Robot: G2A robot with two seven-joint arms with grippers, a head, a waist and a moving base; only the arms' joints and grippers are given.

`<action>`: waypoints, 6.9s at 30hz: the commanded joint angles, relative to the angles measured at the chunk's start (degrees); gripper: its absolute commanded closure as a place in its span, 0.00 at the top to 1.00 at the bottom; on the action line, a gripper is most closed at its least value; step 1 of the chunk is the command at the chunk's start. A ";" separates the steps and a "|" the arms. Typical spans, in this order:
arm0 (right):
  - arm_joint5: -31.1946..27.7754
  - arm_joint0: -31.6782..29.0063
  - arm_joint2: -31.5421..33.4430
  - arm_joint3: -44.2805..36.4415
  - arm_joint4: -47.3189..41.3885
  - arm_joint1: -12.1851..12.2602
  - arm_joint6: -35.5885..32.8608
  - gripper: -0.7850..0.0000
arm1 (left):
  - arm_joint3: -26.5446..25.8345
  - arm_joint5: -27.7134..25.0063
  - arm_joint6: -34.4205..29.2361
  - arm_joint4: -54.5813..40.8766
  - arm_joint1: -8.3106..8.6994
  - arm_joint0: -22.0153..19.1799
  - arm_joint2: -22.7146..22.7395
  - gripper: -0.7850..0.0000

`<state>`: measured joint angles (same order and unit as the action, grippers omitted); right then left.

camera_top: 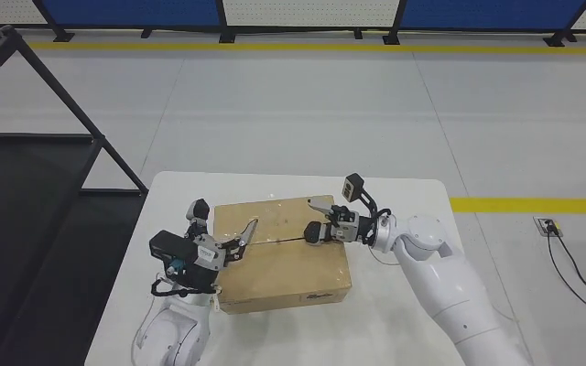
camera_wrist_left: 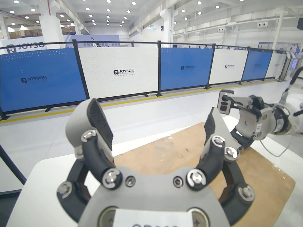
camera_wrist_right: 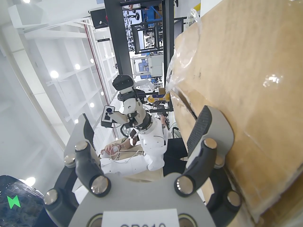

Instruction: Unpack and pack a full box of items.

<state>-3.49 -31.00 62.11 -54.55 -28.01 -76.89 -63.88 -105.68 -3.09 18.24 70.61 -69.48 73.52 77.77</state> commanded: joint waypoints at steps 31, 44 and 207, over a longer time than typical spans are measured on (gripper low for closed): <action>-1.80 9.09 -5.61 8.80 -0.40 -2.70 -4.83 1.00 | 4.38 -16.80 -20.45 -19.73 2.04 7.20 17.87 1.00; -6.31 2.07 -0.51 -1.61 0.04 -0.69 -1.00 1.00 | 5.05 -15.51 -19.30 -19.06 1.89 5.73 16.18 1.00; 7.06 3.25 -1.54 -0.23 -0.42 1.42 -4.51 1.00 | 2.64 -20.53 -40.37 -18.18 5.51 2.98 17.05 1.00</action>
<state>3.45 -27.85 60.64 -54.86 -28.47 -75.46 -68.40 -102.79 -23.08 -22.52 52.63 -64.00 76.25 94.71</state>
